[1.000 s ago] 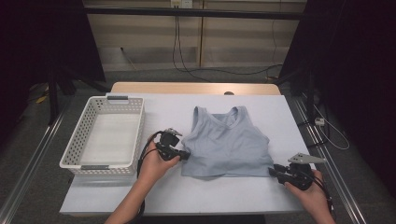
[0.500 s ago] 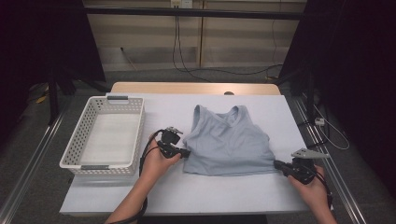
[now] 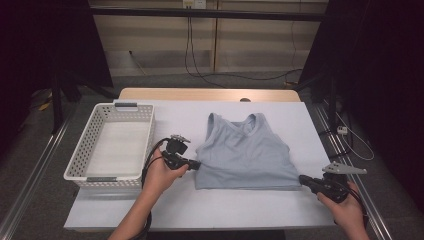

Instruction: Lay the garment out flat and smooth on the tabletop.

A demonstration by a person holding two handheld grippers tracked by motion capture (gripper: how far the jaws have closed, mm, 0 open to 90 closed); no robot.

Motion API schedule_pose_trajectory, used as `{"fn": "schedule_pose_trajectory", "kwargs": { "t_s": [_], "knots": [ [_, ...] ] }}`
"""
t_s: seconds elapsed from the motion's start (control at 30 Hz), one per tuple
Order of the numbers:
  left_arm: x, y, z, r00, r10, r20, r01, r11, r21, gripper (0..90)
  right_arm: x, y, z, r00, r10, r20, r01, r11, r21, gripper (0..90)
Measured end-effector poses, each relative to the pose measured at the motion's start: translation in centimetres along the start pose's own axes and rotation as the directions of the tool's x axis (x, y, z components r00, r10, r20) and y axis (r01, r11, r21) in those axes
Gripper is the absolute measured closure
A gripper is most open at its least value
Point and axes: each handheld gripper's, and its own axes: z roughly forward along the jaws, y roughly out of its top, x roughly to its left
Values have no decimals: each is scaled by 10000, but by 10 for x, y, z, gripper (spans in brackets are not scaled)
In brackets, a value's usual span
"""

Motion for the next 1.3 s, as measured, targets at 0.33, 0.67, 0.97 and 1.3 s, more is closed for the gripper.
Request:
{"fn": "schedule_pose_trajectory", "kwargs": {
  "t_s": [0.33,0.67,0.97,1.3],
  "knots": [
    [-2,-3,-2,9999,-144,37,143,9998,130,847,0,-2,1,9992,-371,148,374,9991,-182,900],
    [2,-12,-2,9988,-481,66,478,9983,337,846,22,10,18,9957,-618,-684,582,9968,-547,790],
    [3,-9,-5,9995,-315,-80,309,9969,-729,543,42,26,35,9930,-727,-928,642,9937,-915,547],
    [5,3,-1,9964,321,-789,-429,9894,-1389,250,41,33,50,9951,-704,-693,646,9945,-826,339]
  ]
}}
